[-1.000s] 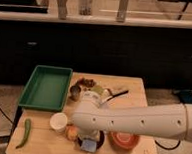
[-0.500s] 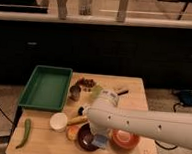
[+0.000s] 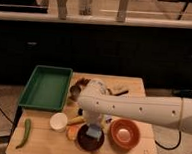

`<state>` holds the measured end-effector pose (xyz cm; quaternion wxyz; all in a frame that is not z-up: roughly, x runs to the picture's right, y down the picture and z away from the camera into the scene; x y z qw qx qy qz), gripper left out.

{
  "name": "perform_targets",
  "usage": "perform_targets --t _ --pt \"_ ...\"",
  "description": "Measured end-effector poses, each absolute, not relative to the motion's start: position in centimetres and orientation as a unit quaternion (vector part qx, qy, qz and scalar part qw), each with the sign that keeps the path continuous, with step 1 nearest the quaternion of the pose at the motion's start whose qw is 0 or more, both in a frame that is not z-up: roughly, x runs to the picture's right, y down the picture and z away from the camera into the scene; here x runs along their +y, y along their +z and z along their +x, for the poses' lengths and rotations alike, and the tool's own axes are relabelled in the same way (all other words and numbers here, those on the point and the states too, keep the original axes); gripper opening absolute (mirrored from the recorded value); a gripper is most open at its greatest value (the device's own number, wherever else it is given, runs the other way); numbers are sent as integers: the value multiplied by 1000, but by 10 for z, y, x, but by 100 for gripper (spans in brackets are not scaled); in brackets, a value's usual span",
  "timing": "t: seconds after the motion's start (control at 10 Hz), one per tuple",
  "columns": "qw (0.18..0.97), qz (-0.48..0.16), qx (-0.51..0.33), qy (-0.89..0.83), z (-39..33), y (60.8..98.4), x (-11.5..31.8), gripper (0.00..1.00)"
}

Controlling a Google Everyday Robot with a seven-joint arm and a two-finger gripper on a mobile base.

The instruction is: Wipe purple bowl with sponge

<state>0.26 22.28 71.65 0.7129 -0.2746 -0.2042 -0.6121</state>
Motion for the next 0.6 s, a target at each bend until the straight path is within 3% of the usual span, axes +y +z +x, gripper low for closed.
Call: perform_targets --t 0.6 --pt "653 -279 -241 -661 -41 691 271 0"
